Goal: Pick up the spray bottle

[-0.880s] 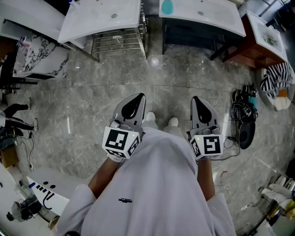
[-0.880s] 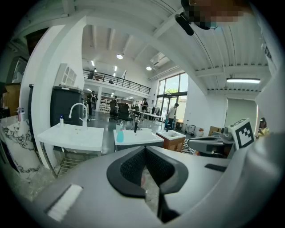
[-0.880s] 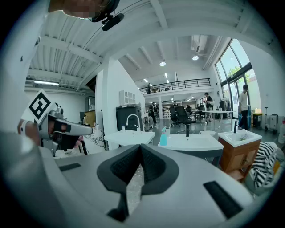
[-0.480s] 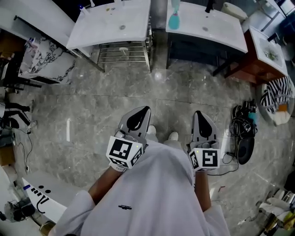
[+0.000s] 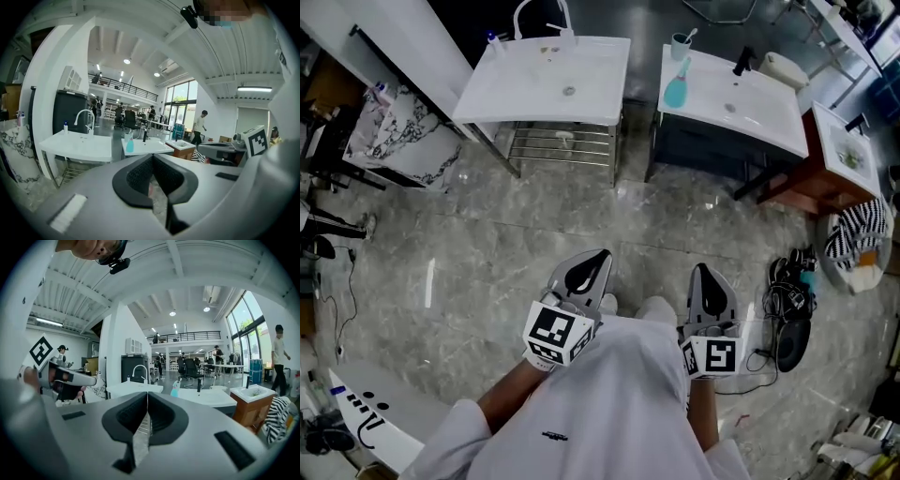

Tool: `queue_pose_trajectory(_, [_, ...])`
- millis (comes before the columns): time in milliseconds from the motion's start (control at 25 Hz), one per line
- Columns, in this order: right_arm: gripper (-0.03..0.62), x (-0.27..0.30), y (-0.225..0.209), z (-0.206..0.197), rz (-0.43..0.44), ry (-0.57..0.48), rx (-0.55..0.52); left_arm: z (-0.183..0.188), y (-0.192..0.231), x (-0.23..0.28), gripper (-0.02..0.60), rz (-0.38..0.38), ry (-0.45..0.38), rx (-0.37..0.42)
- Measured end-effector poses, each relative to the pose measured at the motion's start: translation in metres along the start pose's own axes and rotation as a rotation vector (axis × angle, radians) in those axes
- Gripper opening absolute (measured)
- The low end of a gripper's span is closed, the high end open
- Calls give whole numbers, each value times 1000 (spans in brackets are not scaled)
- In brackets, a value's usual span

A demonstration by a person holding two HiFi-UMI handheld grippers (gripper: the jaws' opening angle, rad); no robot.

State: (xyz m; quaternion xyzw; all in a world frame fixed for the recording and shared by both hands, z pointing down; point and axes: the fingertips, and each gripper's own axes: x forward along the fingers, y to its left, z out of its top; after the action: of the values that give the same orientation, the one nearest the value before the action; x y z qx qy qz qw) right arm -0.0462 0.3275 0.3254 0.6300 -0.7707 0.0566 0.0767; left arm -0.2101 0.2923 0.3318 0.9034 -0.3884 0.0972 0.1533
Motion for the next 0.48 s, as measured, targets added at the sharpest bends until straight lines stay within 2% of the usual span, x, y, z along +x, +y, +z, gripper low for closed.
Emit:
queue_pose_trajectory(240, [8,10,-20,-7,-38,-21,79,-5,5,18,2,-8,11,-20])
queue_pose_trajectory(480, [8,46,-42,1,-43,-33,67,11,18,54,2,-14,4,-8])
